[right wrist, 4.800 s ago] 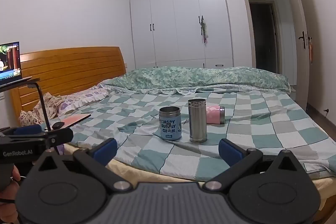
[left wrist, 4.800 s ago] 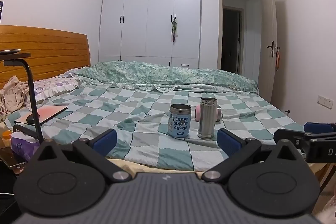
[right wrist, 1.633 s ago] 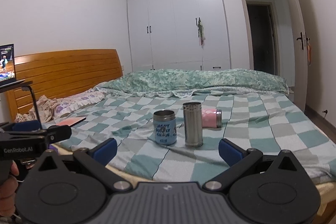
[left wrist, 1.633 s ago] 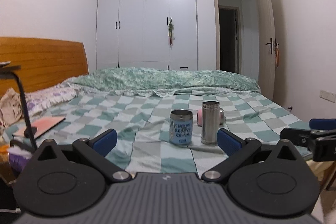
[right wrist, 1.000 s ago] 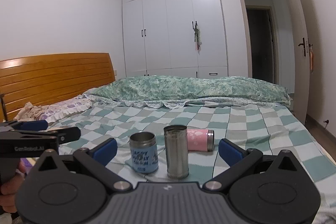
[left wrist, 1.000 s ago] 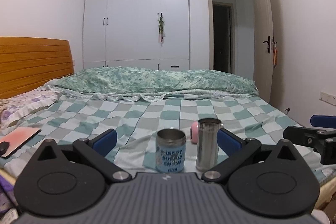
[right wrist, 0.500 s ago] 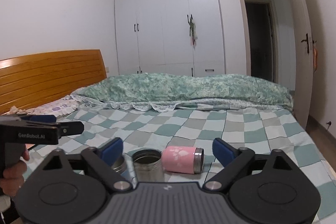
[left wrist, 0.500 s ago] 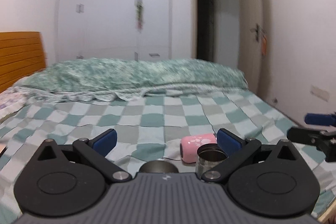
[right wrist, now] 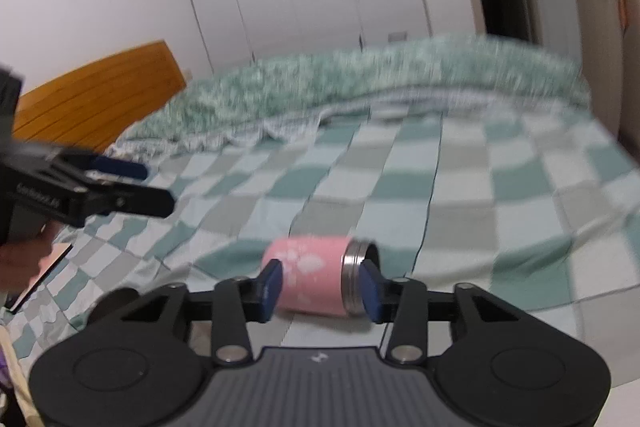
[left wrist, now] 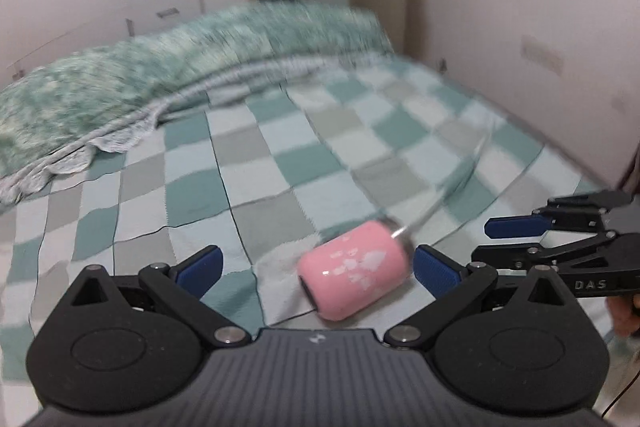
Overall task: Flip cup upright
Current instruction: 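Close the left gripper around the pink cup's body, then lift the pink cup with the left gripper and rotate it rim-up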
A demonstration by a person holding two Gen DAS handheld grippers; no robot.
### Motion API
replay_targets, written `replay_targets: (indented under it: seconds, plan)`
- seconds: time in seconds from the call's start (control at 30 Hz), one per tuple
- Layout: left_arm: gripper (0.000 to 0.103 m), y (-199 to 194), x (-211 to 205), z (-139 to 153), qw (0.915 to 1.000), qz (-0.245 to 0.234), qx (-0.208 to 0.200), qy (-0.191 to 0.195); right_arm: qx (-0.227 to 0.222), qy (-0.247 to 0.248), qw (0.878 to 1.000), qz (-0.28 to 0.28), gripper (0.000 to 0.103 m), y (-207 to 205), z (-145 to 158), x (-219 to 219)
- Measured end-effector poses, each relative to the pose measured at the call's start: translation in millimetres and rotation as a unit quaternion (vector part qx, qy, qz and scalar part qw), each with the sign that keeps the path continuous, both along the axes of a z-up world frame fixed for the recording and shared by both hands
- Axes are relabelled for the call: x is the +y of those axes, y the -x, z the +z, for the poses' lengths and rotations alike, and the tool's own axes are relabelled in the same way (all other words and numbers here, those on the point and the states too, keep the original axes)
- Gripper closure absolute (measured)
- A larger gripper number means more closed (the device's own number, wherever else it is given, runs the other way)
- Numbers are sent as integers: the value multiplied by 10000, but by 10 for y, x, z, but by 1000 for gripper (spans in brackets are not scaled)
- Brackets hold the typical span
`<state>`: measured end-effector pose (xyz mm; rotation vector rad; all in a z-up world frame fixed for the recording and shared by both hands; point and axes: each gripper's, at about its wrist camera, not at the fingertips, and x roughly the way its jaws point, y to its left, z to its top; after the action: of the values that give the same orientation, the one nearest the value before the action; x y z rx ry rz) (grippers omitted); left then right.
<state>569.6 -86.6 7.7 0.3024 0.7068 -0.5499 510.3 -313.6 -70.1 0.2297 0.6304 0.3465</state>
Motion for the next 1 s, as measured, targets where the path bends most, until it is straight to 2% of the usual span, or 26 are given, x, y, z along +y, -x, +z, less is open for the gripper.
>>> replay_targets:
  seconds: [0.07,0.13,0.23,0.3,0.37,0.5,0.57,0.67,0.73,0.83,0.93,1.0]
  plan:
    - [0,-236,-131,-151,9990,-78,44,-431,231,-146,9996,81,69,-158,-169,10]
    - [0,-440,-243,-298,9976,-178,181,-644,459,-260,9985,108,72,-281,-342,15]
    - [0,-677,-434,-500,9935,-648,420,-840,726,-341,9967,118,73,-423,-573,48]
    - [0,-732,-537,-601,9884,-1078,417,-986,878,-387,9954,83,73,-510,-716,55]
    - [0,-786,-617,-695,9832,-1494,383,-972,1038,-428,9937,45,74,-608,-851,48]
    - [0,-941,-744,-941,9741,-1808,862,-1050,1106,-415,9930,-74,74,-775,-990,25]
    - [3,-1073,-799,-1100,9717,-1699,1065,-1252,1098,-430,9928,-190,74,-874,-1027,-11]
    - [6,-1244,-813,-1236,9716,-1543,1407,-1111,1080,-539,9923,-271,72,-999,-1068,-70]
    - [16,-1304,-860,-1315,9702,-1514,1536,-1108,1075,-651,9915,-328,72,-1071,-1093,-107]
    - [18,-1388,-908,-1483,9663,-1387,1835,-1155,1048,-545,9919,-474,79,-1133,-1107,-117]
    - [19,-1405,-869,-1482,9732,-1234,1708,-919,1070,-630,9908,-532,78,-1136,-1113,-164]
    - [19,-1378,-825,-1466,9785,-1082,1517,-887,1047,-745,9899,-600,70,-1127,-1077,-213]
